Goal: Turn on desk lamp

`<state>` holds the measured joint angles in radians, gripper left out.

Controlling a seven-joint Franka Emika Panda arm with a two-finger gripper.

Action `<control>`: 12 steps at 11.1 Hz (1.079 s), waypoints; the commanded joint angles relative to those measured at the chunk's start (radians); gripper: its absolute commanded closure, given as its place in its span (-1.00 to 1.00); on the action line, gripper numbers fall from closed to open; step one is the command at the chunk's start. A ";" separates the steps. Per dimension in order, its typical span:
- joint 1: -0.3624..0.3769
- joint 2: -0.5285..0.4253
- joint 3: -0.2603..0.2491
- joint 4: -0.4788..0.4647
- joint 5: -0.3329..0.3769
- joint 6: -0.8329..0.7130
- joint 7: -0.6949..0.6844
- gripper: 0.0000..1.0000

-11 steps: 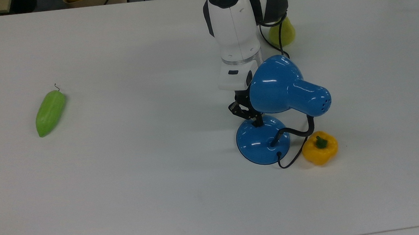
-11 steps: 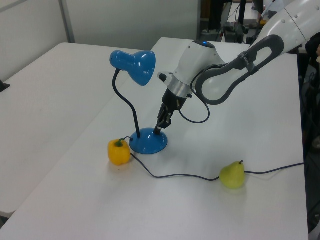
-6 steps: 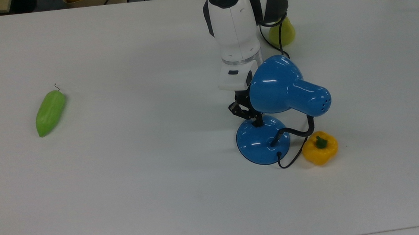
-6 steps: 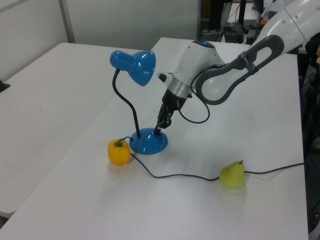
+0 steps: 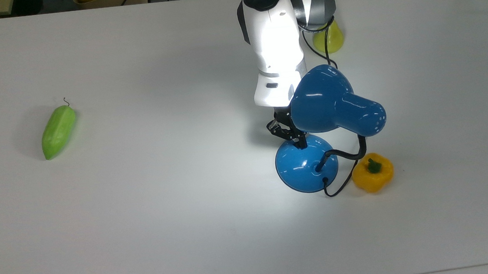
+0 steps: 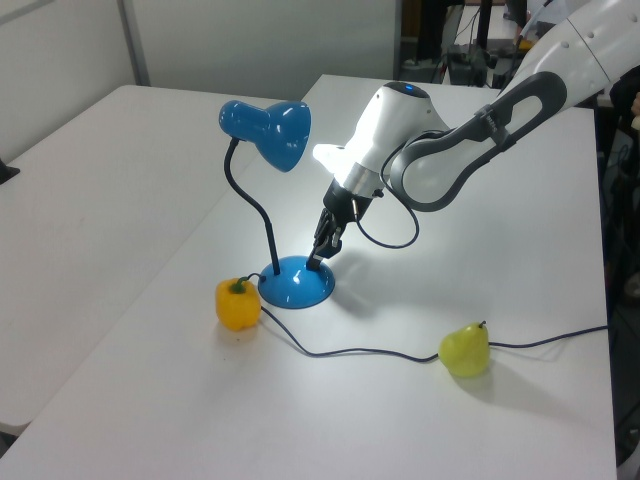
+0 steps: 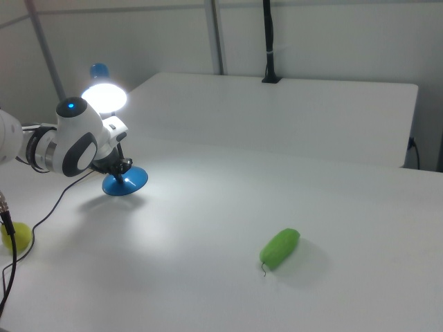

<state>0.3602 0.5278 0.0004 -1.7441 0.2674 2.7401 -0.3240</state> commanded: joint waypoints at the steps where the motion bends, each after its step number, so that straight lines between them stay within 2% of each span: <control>1: 0.013 0.057 -0.005 0.003 0.001 0.052 0.016 1.00; 5: 0.006 -0.046 -0.005 -0.035 0.004 -0.023 0.019 1.00; 8: 0.002 -0.127 -0.022 -0.041 0.004 -0.268 0.019 1.00; 12: 0.002 -0.234 -0.094 -0.040 0.003 -0.605 0.070 1.00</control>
<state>0.3544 0.3875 -0.0493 -1.7461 0.2674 2.2956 -0.3150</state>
